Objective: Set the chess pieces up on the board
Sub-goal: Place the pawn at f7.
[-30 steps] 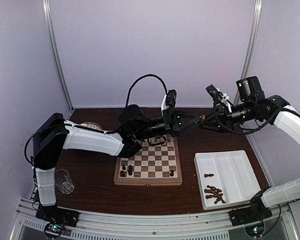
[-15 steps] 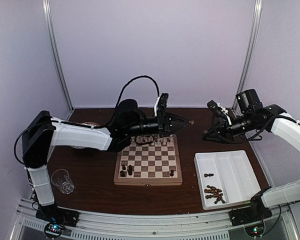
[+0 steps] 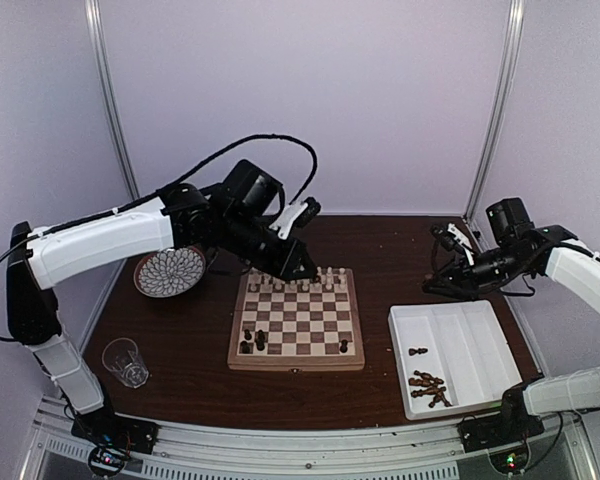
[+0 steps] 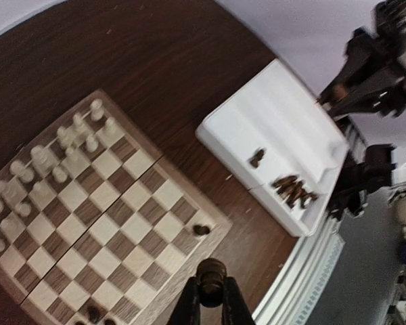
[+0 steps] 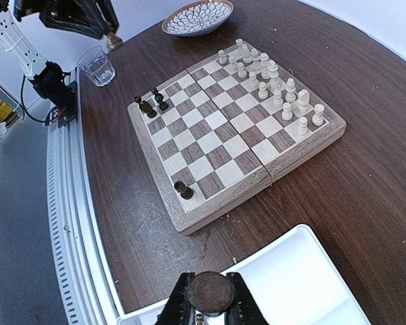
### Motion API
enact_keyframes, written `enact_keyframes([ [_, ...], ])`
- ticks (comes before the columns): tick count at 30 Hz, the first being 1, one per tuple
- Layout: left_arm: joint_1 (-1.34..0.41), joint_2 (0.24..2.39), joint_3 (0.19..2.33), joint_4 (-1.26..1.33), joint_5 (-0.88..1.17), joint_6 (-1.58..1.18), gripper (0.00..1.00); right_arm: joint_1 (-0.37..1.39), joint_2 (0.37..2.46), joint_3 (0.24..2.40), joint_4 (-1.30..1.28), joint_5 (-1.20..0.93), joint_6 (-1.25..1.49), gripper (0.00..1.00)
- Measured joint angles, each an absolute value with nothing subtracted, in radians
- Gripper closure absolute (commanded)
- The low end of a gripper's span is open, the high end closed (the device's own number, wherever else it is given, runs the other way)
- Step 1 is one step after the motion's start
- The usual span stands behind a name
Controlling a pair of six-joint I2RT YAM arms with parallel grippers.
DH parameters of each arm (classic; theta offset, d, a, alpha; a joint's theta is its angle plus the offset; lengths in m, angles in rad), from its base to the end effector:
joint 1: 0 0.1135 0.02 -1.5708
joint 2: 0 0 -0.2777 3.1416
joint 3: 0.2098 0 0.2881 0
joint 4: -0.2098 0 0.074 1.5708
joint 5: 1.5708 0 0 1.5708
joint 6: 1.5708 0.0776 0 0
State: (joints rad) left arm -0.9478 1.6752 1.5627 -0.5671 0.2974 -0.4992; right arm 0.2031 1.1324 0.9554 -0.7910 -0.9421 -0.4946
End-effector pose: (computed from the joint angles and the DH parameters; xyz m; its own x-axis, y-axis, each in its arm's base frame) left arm 0.2446 -0.3795 0.3245 -0.7573 0.2697 -0.5947 0.6229 0.5716 -0.5341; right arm 0.2399 0.1135 0.2758 -0.4406 -0.3757 -0.8153 -0.8827 0.3467 0.3173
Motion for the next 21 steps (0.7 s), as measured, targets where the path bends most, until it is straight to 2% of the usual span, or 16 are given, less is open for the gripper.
enact_keyframes([
  [3,-0.945,1.744,1.621,-0.801,0.178,-0.409,1.00,0.202,1.132,0.955,-0.788,-0.936,-0.495,0.92],
  [8,-0.941,1.848,1.634,-1.001,0.078,-0.333,1.00,0.201,1.132,0.955,-0.788,-0.933,-0.495,0.91],
  [21,-0.941,1.981,1.696,-1.113,-0.008,-0.270,1.00,0.201,1.132,0.955,-0.788,-0.933,-0.502,0.89],
])
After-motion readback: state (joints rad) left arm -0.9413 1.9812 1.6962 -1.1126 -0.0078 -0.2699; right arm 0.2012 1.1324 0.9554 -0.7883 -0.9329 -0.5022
